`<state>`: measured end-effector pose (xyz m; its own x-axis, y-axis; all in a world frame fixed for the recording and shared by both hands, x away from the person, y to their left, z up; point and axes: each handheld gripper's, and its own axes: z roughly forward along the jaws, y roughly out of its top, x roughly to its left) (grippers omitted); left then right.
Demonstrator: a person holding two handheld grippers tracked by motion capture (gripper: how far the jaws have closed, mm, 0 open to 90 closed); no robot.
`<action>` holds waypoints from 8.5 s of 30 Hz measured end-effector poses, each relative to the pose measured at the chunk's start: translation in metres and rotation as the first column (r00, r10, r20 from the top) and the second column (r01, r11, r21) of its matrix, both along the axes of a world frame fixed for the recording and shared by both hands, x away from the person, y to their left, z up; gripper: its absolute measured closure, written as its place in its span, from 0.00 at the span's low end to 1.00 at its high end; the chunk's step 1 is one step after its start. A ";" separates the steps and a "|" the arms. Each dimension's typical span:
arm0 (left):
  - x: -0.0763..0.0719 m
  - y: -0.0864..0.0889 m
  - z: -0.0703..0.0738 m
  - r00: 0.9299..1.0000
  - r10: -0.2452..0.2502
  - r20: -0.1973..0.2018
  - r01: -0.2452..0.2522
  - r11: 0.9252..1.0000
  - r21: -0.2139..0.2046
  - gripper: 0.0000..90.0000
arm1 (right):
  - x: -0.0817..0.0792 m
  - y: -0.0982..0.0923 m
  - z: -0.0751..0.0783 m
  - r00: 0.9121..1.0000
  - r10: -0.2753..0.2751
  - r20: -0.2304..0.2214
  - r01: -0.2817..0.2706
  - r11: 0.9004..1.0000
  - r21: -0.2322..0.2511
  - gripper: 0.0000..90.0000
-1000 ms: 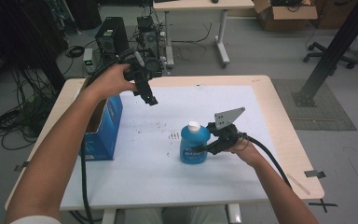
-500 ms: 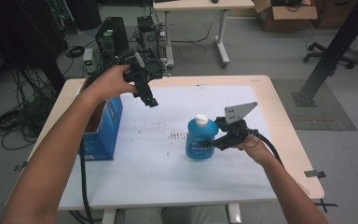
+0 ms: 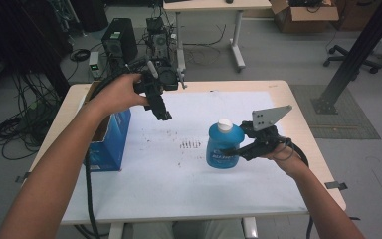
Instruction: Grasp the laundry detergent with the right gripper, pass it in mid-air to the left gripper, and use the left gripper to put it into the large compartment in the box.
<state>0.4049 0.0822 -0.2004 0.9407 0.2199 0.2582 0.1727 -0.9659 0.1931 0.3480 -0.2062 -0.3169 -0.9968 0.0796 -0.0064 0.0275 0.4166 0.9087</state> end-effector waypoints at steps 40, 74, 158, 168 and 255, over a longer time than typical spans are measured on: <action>-0.071 0.000 0.014 0.992 -0.052 -0.117 0.060 0.996 0.068 0.09 | -0.009 0.042 0.023 0.996 0.081 -0.023 -0.082 0.996 -0.028 0.48; -0.096 -0.013 0.035 0.981 -0.118 -0.155 0.127 0.991 0.048 0.09 | -0.003 0.095 0.012 0.979 0.202 -0.025 -0.203 0.979 -0.034 0.48; -0.092 -0.038 0.004 0.976 -0.138 -0.168 0.148 0.988 0.047 0.22 | -0.002 0.111 0.013 0.974 0.228 -0.020 -0.228 0.974 -0.016 0.48; -0.092 -0.039 0.004 0.976 -0.137 -0.168 0.146 0.988 0.045 0.30 | -0.002 0.111 0.013 0.975 0.223 -0.019 -0.223 0.975 -0.016 0.48; -0.005 0.061 0.160 0.575 0.818 -0.036 -0.818 0.573 -0.046 0.42 | 0.013 -0.028 0.027 0.989 -0.148 -0.021 0.138 0.957 -0.255 0.01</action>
<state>0.3996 0.1437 -0.0401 0.3563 0.9096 0.2138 0.8864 -0.4014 0.2307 0.3606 -0.2339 -0.2898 -0.9750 0.2221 -0.0053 0.1373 0.6211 0.7716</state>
